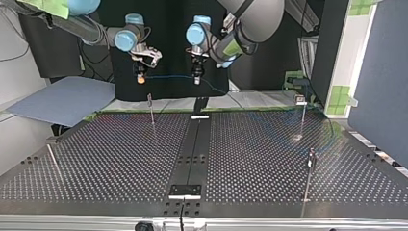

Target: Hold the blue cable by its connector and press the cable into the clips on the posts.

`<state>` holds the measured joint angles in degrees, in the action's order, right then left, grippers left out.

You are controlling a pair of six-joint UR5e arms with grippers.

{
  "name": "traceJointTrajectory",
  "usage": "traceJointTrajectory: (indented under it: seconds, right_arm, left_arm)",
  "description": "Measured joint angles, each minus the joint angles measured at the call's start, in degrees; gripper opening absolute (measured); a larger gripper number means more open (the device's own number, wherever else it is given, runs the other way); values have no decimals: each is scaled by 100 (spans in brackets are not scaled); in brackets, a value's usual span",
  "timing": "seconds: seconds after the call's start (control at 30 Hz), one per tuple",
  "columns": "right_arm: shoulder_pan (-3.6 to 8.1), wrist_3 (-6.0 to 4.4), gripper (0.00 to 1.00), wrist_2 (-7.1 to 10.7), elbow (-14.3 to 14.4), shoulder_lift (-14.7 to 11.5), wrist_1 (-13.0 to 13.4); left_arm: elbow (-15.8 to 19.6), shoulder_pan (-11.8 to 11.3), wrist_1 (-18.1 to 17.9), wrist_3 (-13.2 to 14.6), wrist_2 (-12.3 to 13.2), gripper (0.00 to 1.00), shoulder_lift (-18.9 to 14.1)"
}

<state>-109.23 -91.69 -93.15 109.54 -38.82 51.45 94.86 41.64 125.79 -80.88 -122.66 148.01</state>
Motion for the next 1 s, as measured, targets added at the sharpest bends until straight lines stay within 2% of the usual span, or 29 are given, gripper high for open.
traceJointTrajectory:
  seconds: [0.1,0.4,0.53,0.73,0.83,1.0]
  right_arm:
    - [134,0,0,58,-30,0,5]
    - [361,6,0,340,-138,0,17]
    - [445,19,0,475,-173,0,33]
    - [537,111,0,684,-185,5,141]
    - [583,130,0,783,-186,7,232]
    - [682,120,0,1006,-221,13,319]
  left_arm:
    - [-91,52,45,-59,-30,0,8]
    - [-403,156,203,-240,-92,0,95]
    - [-596,235,374,-354,-102,0,275]
    - [-917,329,612,-651,-122,0,583]
    - [-1082,357,652,-787,-198,0,655]
    - [-1336,393,679,-858,-297,0,684]
